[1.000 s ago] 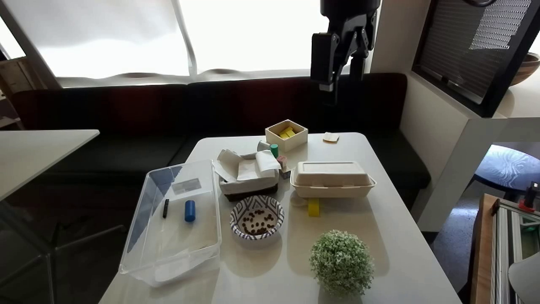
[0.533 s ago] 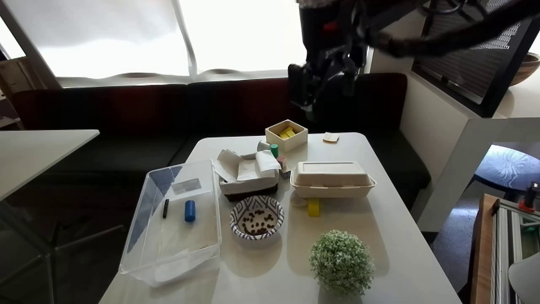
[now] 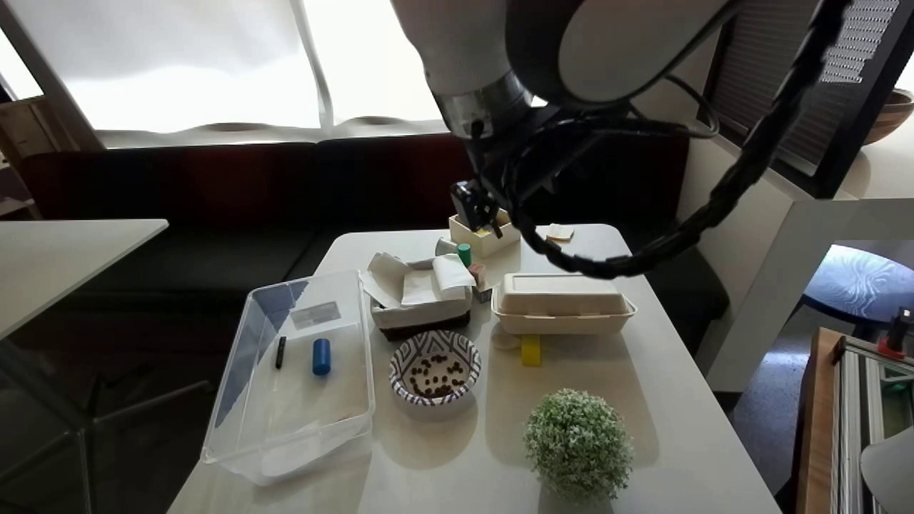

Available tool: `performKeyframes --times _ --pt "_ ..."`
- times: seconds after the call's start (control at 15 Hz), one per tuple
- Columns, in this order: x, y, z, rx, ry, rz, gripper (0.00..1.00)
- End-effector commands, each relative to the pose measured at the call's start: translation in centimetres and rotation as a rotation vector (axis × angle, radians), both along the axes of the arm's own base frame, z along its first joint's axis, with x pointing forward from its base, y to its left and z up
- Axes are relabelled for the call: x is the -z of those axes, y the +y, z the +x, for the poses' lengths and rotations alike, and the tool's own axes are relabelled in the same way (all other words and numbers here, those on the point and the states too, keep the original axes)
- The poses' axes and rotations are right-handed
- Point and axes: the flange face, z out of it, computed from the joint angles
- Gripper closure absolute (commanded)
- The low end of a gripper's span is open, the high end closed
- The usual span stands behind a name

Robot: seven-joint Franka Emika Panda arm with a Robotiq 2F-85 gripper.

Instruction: Move the takeaway pack to the top right

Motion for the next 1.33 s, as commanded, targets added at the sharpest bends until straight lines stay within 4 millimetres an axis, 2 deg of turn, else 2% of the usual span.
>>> performKeyframes --times 0.0,0.33,0.6,0.87,1.27 --pt "4.8 2.0 2.7 -0.043 0.008 -0.107 0.00" --pt "10.6 3.6 4.6 -0.150 0.071 -0.206 0.00" --pt "14.8 4.1 5.3 -0.188 0.129 -0.253 0.00" --pt "17.7 3.8 5.7 -0.199 0.155 -0.296 0.00" --pt "20.5 2.9 5.8 -0.215 0.187 -0.342 0.00"
